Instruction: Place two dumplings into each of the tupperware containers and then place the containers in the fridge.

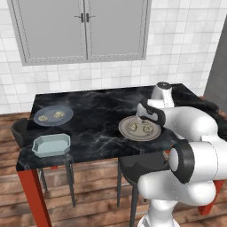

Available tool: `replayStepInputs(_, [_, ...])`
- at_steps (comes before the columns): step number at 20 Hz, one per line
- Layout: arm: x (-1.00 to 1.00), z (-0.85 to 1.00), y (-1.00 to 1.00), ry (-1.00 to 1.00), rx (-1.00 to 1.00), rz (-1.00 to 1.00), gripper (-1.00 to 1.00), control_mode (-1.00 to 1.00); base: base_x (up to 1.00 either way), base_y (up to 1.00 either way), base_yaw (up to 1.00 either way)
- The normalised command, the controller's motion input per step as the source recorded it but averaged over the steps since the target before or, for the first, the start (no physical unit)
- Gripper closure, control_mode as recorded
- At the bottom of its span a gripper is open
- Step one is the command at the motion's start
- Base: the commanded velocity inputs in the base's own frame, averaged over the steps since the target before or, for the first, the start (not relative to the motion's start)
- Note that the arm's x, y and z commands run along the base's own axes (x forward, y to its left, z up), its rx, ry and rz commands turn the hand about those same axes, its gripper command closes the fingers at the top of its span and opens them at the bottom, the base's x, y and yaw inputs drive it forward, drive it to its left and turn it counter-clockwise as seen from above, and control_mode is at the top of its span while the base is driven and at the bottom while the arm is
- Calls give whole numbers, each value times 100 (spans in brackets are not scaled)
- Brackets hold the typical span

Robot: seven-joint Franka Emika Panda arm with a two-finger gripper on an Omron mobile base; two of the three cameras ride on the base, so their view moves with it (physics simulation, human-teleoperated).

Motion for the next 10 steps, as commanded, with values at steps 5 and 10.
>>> replayStepInputs(5, [28, -43, -16, 0, 1, 0, -100, -100, 0, 0, 0])
replayStepInputs(10, [25, -33, -4, 0, 0, 0, -100, -100, 0, 0, 0])
